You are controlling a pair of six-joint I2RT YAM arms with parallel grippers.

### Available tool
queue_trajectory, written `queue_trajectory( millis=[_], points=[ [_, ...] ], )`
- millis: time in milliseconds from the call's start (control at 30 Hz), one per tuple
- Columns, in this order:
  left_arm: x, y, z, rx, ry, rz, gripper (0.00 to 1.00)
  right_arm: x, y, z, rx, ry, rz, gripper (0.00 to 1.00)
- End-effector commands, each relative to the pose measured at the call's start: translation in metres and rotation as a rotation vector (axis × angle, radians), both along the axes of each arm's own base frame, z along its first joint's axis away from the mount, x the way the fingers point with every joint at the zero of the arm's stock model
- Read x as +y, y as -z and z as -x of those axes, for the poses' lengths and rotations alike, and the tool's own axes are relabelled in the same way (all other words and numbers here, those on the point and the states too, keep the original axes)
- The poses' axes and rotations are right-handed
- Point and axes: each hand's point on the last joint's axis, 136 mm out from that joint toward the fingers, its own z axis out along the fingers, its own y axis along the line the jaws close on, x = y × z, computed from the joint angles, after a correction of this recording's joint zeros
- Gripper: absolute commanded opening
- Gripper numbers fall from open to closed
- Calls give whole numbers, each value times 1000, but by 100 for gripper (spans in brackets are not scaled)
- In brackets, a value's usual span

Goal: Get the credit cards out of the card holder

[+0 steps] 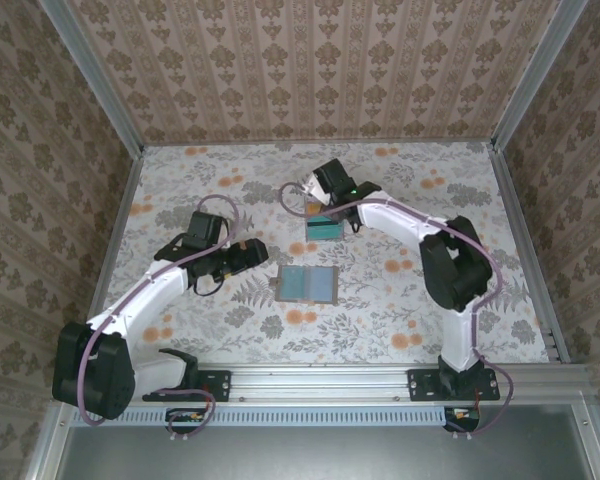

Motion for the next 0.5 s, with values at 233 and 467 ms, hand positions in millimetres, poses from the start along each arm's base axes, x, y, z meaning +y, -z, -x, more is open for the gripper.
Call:
queue_trajectory(
  millis=[233, 467],
  points=[
    [-56, 1, 22, 16, 160, 47, 76, -4, -12, 105, 221, 337, -507, 40],
    [-95, 13, 41, 72, 298, 39, 64, 4, 36, 164, 458, 556, -697, 34]
  ],
)
